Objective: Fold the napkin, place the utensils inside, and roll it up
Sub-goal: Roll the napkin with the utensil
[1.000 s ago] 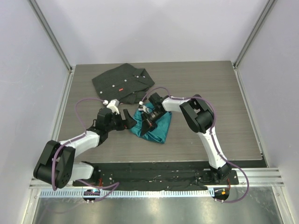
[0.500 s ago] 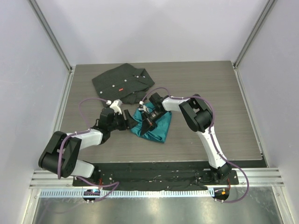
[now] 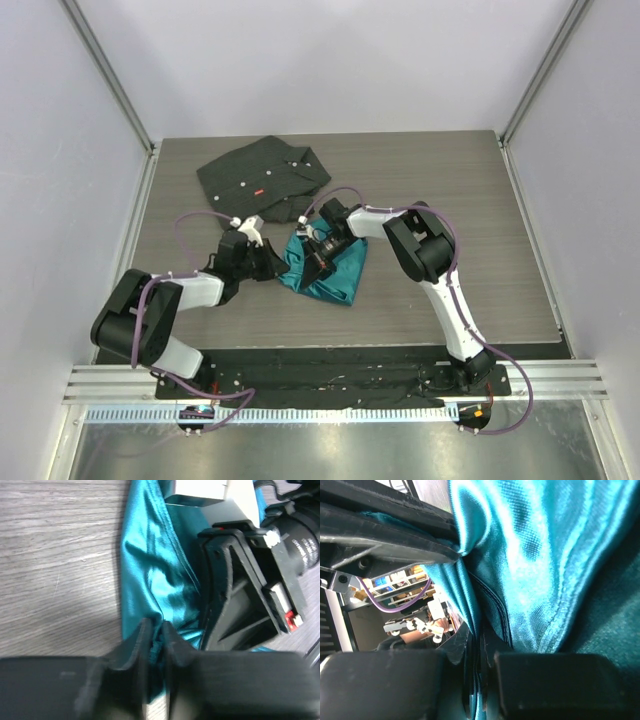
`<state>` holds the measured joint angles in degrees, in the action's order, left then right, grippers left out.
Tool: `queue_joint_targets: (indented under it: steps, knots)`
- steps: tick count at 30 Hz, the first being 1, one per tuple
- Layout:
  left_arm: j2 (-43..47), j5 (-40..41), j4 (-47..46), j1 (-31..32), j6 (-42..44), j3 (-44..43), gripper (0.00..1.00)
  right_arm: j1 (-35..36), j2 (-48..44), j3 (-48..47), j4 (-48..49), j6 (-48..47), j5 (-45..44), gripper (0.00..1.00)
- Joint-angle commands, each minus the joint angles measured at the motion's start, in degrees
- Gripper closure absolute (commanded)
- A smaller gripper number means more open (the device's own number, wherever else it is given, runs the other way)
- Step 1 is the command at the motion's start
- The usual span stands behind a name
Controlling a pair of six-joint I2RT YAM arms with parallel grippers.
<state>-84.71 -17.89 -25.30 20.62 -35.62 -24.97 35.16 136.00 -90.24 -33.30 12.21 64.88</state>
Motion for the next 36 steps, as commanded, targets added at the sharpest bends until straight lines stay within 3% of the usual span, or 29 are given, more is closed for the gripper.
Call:
queue_joint_targets:
  steps: [1,5,14,20,36]
  knots:
    - [-1.3,0.7,0.9,0.2,1.2,-2.8,0.91,-1.4,0.2,0.1,-0.8,1.0,-8.7,0.91]
    - [-2.0,1.3,3.5,0.2,2.2,-4.3,1.00,-1.3,-1.4,-0.4,-0.8,1.6,-9.8,0.85]
    - [-4.7,2.1,11.1,0.2,1.6,-8.0,1.00,-1.7,-9.3,0.2,-1.2,1.5,-16.1,0.57]
    - [-6.0,2.2,17.5,0.2,0.5,-11.8,1.00,-1.8,-15.8,2.3,-1.5,-1.3,-21.7,0.43]
    - [-6.8,0.9,27.8,0.2,0.9,-18.3,1.00,0.3,-36.8,19.4,6.0,-7.5,-43.6,0.40]
